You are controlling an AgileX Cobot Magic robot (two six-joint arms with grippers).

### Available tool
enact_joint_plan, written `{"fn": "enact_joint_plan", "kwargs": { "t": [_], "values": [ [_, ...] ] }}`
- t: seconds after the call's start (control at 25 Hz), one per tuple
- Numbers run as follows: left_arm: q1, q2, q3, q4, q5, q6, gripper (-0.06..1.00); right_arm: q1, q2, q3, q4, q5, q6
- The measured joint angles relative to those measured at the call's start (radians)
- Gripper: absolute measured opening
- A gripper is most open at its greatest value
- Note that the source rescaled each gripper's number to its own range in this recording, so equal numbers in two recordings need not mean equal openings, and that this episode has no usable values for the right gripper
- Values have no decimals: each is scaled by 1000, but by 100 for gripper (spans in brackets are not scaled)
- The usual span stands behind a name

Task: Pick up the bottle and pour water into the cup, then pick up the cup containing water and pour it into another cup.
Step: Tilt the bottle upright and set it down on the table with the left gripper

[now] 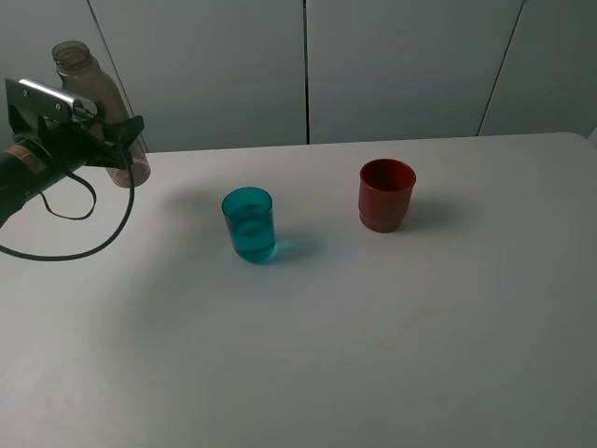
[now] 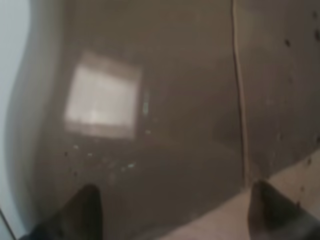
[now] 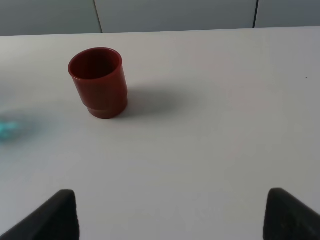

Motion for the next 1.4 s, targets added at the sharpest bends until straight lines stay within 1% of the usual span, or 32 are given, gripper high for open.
{"fn": "enact_joint_plan", "kwargs": {
  "t": [0.08, 0.28, 0.48, 0.64, 0.8, 1.28, 1.32, 1.36, 1.4],
  "values": [
    [2, 54, -21, 0, 0, -7, 1, 0, 0, 0, 0, 0, 0],
    [2, 160, -104, 42, 0, -57, 1, 0, 0, 0, 0, 0, 0],
    [2, 178, -156, 58, -2, -74, 1, 0, 0, 0, 0, 0, 0],
    [2, 207, -189, 93, -6, -110, 1, 0, 0, 0, 0, 0, 0],
    [2, 213, -196, 117, -11, -119, 1, 0, 0, 0, 0, 0, 0],
    [2, 213, -196, 125, -12, -121, 0, 0, 0, 0, 0, 0, 0],
    [2, 213, -196, 125, -12, -121, 5, 0, 0, 0, 0, 0, 0],
    [2, 213, -196, 125, -12, -123, 22, 0, 0, 0, 0, 0, 0],
    [2, 213, -196, 125, -12, -123, 53, 0, 0, 0, 0, 0, 0]
  ]
}}
